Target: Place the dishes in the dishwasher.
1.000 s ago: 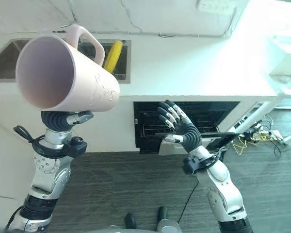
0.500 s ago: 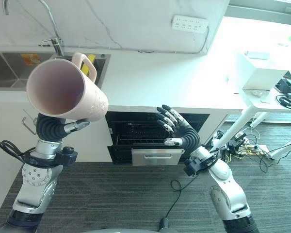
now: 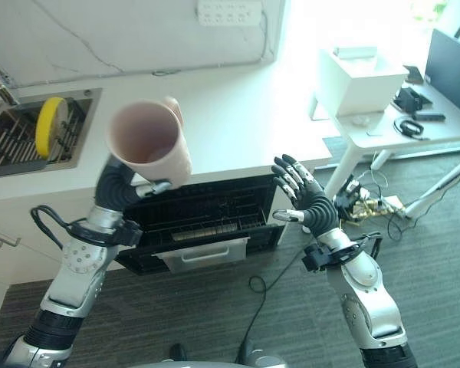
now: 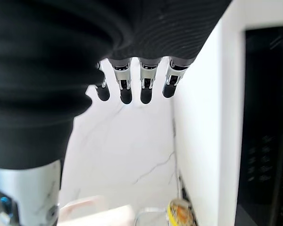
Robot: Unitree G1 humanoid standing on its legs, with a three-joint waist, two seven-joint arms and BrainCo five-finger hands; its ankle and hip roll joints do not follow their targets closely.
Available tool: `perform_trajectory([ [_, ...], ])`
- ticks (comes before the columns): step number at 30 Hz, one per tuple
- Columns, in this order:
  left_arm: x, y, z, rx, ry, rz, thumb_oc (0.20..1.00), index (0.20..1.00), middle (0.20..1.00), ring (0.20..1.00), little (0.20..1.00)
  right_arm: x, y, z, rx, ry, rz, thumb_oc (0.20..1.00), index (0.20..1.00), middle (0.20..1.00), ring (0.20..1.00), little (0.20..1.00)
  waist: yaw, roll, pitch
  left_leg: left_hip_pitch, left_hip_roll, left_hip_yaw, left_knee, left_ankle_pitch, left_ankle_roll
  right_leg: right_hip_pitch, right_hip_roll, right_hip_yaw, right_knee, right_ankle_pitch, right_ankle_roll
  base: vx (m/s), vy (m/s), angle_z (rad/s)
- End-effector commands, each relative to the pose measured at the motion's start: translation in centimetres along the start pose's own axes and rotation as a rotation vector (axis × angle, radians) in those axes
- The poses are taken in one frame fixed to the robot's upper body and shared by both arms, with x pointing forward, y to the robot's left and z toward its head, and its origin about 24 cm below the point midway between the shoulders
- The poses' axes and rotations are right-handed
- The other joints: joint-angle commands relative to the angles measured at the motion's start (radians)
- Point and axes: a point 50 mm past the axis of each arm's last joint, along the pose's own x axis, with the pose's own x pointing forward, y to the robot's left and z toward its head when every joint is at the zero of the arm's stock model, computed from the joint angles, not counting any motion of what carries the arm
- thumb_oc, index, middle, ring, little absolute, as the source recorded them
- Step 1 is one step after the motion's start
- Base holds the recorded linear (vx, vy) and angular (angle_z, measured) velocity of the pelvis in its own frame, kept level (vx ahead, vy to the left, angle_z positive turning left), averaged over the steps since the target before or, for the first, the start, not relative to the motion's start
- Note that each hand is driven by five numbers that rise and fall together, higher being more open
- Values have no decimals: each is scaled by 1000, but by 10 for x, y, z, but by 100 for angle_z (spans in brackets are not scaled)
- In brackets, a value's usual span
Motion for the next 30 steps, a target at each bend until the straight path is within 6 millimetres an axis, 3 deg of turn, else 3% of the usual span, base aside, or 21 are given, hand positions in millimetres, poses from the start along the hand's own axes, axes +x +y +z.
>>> perform_trajectory([
  [1,0,8,-4,89,29,21,200,200,200,200,200,13,2,26,-130,-159,12,1000,1000,1000,1000,1000,39,1,-61,50,39,36,-4,-85,-38,4,-153,55,-16,-1,105,20,-35,26],
  [7,-6,3,-24,92,142,3,200,200,200,200,200,18,4,34,-206,-190,7,1000,1000,1000,1000,1000,44,6,-65,63,44,41,-4,-90,-36,9,-150,62,-16,-2,104,25,-42,1],
  [11,-11,-10,-46,62,254,1,200,200,200,200,200,33,14,45,-277,-242,0,1000,1000,1000,1000,1000,49,13,-72,71,50,47,-4,-91,-38,10,-149,68,-16,-2,103,20,-51,-15],
  [20,-2,-17,-43,66,218,5,200,200,200,200,200,54,33,22,-83,-111,54,1000,1000,1000,1000,1000,64,9,-76,79,55,44,-4,-89,-42,21,-154,55,-16,0,99,0,0,0],
  [30,7,-14,-36,187,157,109,200,200,200,200,200,67,42,5,3,-5,6,1000,1000,1000,1000,1000,72,2,-77,82,56,35,-4,-88,-43,25,-152,54,-16,0,93,0,0,0],
])
